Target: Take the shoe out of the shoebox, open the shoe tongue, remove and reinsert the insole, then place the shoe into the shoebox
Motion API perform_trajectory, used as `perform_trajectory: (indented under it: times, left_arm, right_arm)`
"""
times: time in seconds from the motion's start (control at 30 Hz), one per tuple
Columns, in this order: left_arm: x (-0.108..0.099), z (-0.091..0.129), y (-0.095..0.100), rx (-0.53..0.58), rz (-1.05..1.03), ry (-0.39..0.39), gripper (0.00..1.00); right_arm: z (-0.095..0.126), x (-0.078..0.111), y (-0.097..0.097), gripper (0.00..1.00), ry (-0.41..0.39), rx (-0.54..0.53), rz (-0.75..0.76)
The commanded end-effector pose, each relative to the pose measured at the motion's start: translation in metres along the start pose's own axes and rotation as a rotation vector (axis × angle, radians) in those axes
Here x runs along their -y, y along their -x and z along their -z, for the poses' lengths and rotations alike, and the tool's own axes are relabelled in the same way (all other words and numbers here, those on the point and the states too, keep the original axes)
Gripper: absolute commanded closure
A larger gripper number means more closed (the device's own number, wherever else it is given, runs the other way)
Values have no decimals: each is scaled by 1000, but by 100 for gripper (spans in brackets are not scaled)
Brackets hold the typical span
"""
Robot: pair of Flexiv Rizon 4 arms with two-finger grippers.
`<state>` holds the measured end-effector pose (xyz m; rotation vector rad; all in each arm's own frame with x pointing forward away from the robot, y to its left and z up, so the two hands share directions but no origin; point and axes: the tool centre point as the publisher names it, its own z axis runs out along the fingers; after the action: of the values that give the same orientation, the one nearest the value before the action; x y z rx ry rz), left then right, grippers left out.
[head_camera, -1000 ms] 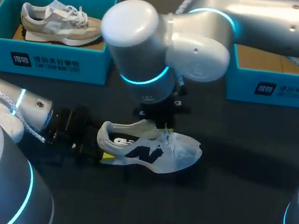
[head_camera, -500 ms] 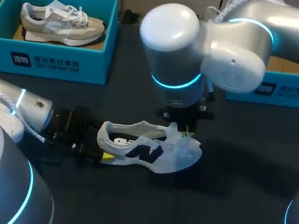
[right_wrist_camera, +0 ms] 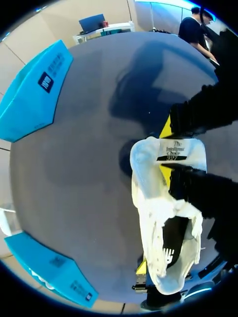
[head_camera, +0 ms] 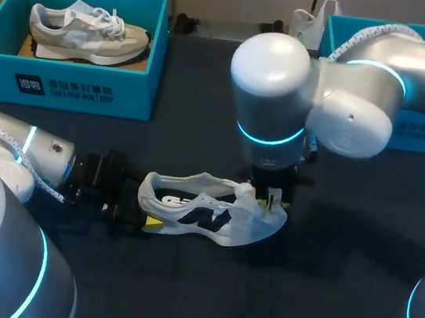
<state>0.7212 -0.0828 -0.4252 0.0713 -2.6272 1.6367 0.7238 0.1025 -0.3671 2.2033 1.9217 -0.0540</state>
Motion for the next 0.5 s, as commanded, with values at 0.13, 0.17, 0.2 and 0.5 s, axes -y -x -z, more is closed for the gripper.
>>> perform_trajectory:
  times: [0.13,0.17,0.2,0.5]
  left_arm:
    - [-3,0,2,-1,0,4,100]
    - [-3,0,2,-1,0,4,100]
    - [-3,0,2,-1,0,4,100]
    - [-3,0,2,-1,0,4,100]
  right_arm:
    - [2,2,-1,17,-11,27,-19]
    - [5,2,0,15,-7,35,-23]
    - [11,2,0,11,-3,38,-25]
    - [51,-10,-10,0,79,36,28]
